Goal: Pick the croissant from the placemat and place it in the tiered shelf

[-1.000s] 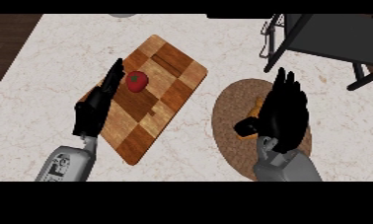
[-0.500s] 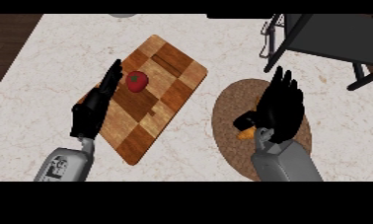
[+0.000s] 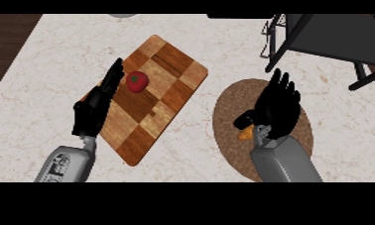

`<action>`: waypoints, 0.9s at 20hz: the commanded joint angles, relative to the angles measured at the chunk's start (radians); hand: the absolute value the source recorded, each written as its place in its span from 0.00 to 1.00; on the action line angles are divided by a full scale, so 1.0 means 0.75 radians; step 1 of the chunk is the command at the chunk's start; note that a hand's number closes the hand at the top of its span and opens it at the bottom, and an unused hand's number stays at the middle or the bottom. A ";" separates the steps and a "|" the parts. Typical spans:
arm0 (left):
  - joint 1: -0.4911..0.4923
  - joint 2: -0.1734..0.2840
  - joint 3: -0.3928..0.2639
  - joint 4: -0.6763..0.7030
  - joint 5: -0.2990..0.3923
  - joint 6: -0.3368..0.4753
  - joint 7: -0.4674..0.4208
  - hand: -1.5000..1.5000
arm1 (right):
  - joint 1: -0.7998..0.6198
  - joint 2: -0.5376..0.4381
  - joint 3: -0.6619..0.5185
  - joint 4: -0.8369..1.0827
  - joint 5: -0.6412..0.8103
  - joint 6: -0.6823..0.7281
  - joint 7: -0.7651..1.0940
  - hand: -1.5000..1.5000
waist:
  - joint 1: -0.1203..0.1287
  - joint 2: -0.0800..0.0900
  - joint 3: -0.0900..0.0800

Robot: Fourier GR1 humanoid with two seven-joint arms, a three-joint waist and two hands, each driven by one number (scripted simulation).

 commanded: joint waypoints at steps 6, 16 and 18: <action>-0.028 -0.044 -0.014 0.068 -0.047 0.025 -0.011 0.50 | -0.042 0.013 0.011 0.094 -0.004 -0.017 0.317 0.00 | -0.007 0.002 0.000; 0.064 0.018 0.030 0.012 -0.004 -0.060 -0.062 0.50 | -0.007 0.013 -0.054 0.207 0.000 -0.094 0.241 0.00 | -0.001 0.000 0.000; -0.038 0.001 0.043 0.005 -0.013 -0.029 0.046 0.50 | -0.025 0.013 -0.107 0.248 -0.004 -0.122 0.185 0.00 | -0.006 0.002 0.001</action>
